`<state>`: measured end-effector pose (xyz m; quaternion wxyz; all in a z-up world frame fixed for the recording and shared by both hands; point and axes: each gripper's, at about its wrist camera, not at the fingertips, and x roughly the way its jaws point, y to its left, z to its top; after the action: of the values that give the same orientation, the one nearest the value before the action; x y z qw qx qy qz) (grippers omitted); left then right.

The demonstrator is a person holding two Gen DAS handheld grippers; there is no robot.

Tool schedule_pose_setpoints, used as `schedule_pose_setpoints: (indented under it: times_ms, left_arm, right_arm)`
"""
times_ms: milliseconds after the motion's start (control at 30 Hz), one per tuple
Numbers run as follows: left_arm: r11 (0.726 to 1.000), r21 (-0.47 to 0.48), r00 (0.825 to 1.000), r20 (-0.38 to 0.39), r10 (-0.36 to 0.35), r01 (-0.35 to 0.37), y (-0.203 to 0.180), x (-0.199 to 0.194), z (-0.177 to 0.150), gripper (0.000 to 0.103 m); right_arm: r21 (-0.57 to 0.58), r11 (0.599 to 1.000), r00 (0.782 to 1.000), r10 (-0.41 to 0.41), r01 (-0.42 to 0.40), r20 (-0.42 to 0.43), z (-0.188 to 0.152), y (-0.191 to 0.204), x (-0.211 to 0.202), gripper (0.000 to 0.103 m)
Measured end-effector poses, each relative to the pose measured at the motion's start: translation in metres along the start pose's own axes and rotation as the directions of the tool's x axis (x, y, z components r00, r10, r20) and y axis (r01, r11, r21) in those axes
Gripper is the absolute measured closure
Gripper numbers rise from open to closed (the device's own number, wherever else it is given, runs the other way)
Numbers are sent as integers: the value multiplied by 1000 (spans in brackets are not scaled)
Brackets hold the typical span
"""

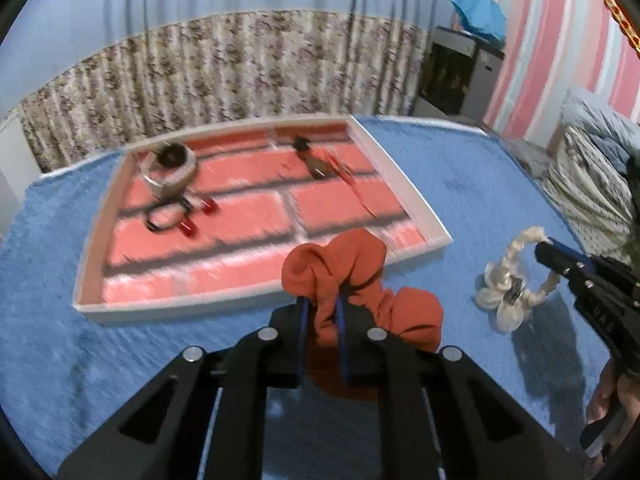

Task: Organize jewelry
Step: 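Carry orange scrunchie with left tool while right tool carries pearl scrunchie into tray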

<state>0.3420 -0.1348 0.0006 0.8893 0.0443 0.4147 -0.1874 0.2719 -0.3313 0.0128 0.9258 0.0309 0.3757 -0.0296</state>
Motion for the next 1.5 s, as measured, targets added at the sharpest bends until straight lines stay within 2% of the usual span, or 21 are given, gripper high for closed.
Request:
schedule_pose_setpoints:
  times_ms: [233,533,700,933,1200,1500]
  left_arm:
    - [993,-96,998,9,68,-67,62,2,41,90]
    - [975,-163,988,-18,152,-153,126,30,58,91]
    - [969,-156,982,-41,185,-189,137,46,58,91]
    - [969,-137,978,-65,197,-204,138,67,61,91]
    - [973,-110,978,-55,200,-205,134,76,64,91]
    - [974,-111,979,-69,191,-197,139,88,64,90]
  right_arm:
    - [-8,1000,999,28,-28,29,66,37,25,95]
    - [-55,998,1000,18,-18,0,100,88,80,95]
    - [-43,999,1000,16,-17,-18,103,92,100,95]
    - [-46,999,1000,0,-2,-31,105,96,120,95]
    - [-42,999,999,-9,7,-48,110,97,135,95]
    - [-31,999,994,-8,5,-106,102,98,161,95]
